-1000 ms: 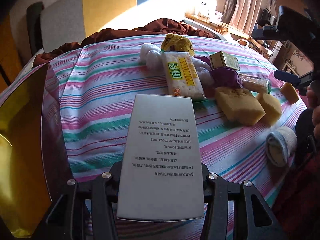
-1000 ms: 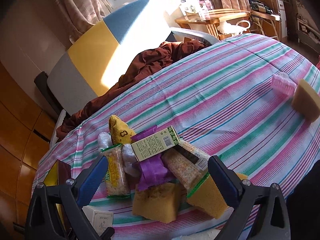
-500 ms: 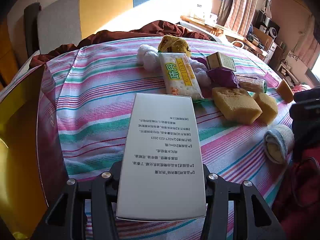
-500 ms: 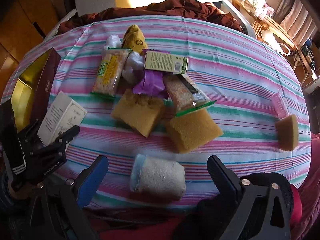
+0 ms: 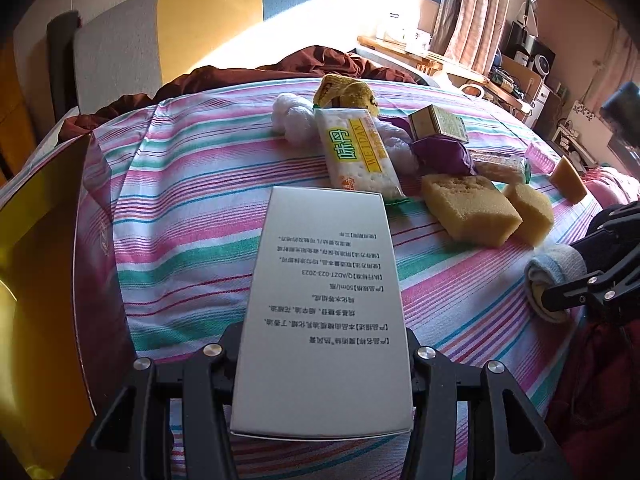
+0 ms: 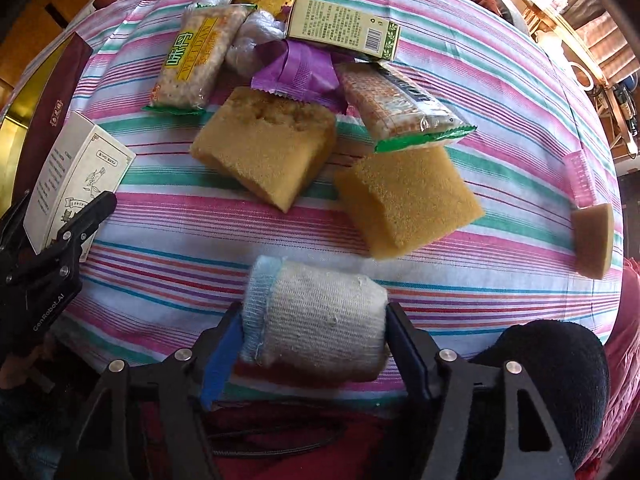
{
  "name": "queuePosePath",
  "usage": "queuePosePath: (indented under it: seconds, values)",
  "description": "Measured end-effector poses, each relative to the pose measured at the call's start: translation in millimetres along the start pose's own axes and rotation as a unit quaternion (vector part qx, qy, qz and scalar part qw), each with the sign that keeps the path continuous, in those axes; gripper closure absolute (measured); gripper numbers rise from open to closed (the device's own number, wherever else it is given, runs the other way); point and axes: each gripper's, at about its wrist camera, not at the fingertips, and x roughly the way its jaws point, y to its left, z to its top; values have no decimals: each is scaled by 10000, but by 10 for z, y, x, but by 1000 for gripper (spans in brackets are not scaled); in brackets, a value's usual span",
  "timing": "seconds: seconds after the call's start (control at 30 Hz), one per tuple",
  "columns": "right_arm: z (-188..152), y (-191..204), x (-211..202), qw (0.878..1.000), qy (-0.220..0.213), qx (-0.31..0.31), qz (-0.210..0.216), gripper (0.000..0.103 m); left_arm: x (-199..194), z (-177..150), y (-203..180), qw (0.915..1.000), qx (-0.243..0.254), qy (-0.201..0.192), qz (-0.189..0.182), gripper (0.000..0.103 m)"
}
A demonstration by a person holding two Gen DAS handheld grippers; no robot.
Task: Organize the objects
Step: 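Grasp the rolled white-grey sock with the right tool while left holds the leaflet, then lower the leaflet into the gold tin and open the left tool while right holds the sock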
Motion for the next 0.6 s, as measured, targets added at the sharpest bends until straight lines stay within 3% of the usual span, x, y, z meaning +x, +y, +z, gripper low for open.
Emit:
queuePosePath:
  seconds: [0.13, 0.27, 0.6]
  values:
    - [-48, 24, -67, 9997, -219, -9, -92, 37, -23, -3, -4, 10000, 19, -11, -1, 53]
    - [-70, 195, -213, 9986, -498, -172, 100, 37, -156, -39, 36, 9996, -158, -56, -220, 53]
    - [289, 688, -505, 9856, -1501, -317, 705, 37, -915, 10, 278, 9953, -361, -888, -168, 53]
